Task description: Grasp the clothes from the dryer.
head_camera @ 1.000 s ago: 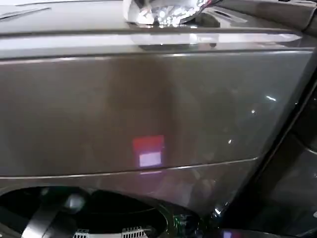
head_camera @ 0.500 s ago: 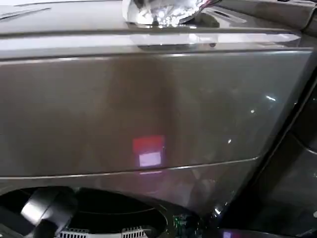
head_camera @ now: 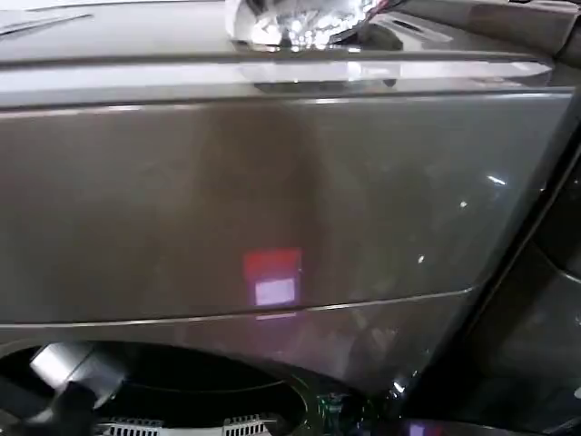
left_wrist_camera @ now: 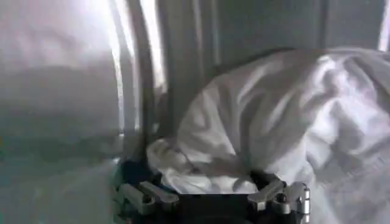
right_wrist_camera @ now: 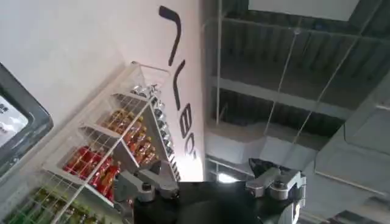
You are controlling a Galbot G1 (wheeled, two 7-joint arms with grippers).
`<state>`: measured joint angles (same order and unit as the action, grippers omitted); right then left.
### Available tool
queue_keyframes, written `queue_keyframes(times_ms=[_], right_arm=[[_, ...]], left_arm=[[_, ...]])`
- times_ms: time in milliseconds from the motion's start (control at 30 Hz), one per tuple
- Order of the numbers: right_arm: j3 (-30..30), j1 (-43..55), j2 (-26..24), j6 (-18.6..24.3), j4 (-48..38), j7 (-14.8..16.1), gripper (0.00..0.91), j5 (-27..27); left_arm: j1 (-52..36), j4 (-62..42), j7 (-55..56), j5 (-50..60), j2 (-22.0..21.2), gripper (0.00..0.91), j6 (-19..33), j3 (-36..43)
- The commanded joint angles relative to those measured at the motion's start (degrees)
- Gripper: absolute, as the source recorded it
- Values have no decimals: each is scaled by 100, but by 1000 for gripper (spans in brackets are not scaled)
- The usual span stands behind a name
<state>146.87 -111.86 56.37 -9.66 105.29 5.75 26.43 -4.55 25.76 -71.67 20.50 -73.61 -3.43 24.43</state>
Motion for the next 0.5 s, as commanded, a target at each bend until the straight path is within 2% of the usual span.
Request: queue_keyframes(times_ms=[33, 367, 400, 500], right_arm=[[22, -35, -6, 1, -20, -3, 907, 4], [39, -37, -21, -1, -20, -7, 907, 4], [45, -43, -21, 1, -31, -7, 907, 3], [94, -64, -22, 3, -67, -7, 907, 4]], left_arm=[[88, -143, -417, -271, 137, 907, -74, 107], [161, -338, -494, -245, 170, 899, -143, 107], [170, -344, -496, -245, 170, 842, -146, 104], [201, -371, -500, -256, 162, 375, -166, 91]])
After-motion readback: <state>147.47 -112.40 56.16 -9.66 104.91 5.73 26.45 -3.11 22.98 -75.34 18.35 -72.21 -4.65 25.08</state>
